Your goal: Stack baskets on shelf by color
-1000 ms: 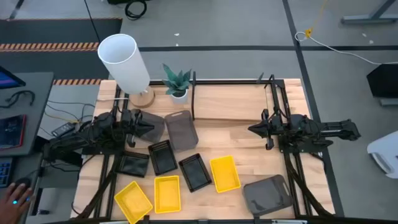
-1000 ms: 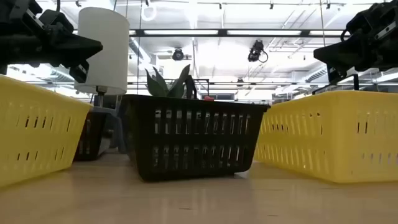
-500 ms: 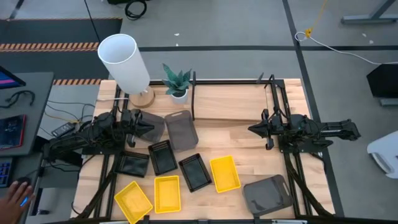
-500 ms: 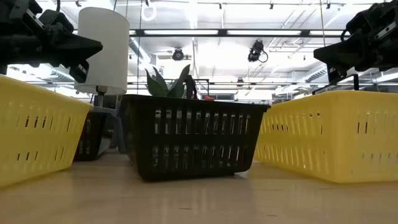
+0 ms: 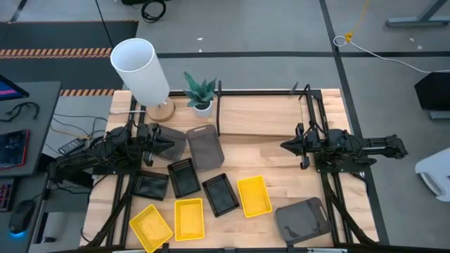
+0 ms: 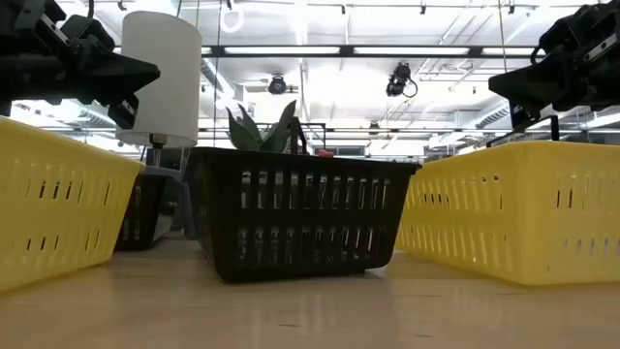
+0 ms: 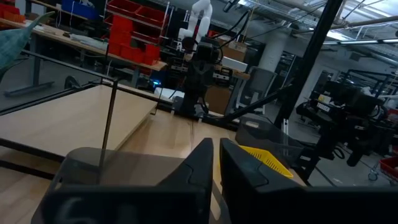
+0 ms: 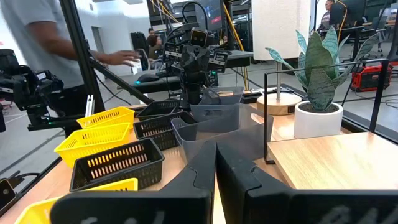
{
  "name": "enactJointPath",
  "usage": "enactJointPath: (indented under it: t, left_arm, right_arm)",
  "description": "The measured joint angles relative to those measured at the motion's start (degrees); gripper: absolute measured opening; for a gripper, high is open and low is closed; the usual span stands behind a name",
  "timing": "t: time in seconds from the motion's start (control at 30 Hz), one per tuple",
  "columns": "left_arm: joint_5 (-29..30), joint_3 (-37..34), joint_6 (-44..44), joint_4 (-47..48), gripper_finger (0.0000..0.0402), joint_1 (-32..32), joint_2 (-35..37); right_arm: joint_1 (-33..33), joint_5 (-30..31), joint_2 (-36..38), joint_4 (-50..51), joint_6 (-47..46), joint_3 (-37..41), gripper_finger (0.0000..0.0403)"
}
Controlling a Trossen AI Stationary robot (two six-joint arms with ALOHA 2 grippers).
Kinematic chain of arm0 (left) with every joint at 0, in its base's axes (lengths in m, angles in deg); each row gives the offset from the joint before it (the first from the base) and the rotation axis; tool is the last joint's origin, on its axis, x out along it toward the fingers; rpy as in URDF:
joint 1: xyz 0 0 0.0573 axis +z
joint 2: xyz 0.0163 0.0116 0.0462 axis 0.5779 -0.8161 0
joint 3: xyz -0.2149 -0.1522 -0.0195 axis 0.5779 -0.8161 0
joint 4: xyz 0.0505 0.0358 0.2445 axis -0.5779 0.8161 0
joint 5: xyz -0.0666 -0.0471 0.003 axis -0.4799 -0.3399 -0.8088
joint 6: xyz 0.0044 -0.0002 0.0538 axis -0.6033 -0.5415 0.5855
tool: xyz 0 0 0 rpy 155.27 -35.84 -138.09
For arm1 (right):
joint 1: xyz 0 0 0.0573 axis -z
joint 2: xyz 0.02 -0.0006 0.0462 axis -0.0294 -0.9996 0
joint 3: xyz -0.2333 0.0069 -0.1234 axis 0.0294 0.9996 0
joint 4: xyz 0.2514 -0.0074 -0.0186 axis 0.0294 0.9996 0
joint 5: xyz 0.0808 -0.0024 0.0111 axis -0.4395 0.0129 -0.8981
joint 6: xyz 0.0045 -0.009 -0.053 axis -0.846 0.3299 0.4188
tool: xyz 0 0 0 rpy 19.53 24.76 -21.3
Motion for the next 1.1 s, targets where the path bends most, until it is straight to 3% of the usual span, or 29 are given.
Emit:
enactJointPath:
  t: [1.1]
  left_arm:
    - [0.0, 0.0, 0.0, 0.0, 0.0038, 0.0, 0.0]
  right_arm:
    - [0.0, 0.0, 0.0, 0.0, 0.0, 0.0, 0.0019]
